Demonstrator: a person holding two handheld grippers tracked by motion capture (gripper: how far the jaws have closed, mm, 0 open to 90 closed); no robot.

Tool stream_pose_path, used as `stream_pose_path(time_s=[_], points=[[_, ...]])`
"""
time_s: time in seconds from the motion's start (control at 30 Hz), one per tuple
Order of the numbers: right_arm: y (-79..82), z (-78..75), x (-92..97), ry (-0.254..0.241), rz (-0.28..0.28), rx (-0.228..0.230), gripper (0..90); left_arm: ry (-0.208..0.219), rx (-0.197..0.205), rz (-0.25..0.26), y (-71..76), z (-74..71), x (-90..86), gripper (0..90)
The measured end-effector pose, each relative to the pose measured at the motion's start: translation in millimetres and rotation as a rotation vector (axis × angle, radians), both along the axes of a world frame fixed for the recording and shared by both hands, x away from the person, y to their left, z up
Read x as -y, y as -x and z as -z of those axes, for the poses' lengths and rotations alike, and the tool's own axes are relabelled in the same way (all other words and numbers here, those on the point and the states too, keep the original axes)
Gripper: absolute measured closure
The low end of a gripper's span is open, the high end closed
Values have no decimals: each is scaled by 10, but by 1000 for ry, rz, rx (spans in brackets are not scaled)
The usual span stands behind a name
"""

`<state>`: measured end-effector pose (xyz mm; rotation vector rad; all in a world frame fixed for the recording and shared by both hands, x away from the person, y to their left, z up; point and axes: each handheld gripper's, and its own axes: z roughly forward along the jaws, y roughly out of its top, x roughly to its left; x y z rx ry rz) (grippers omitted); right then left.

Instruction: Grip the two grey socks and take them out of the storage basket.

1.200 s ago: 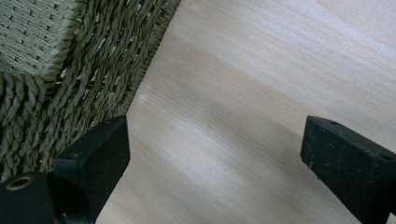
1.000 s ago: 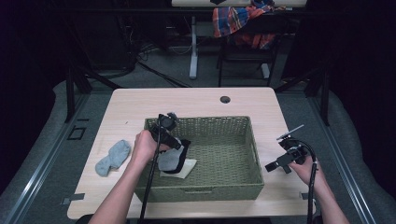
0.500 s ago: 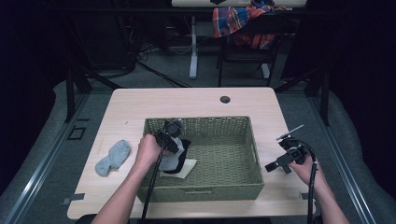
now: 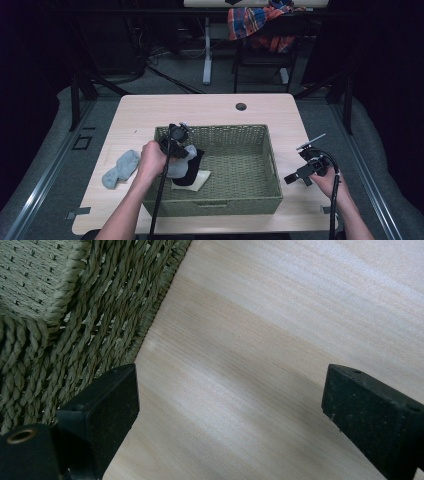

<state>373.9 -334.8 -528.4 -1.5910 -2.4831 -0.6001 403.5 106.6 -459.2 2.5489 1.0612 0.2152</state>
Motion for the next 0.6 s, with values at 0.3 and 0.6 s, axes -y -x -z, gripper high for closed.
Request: stream_pose_path(time_s=[0.3, 0.6], points=[[-11, -2, 9, 4, -21, -7, 82, 53, 47, -5, 77, -230, -94, 859], [-2, 5, 6, -2, -2, 2, 81, 90, 72, -1, 147, -420, -161, 859]])
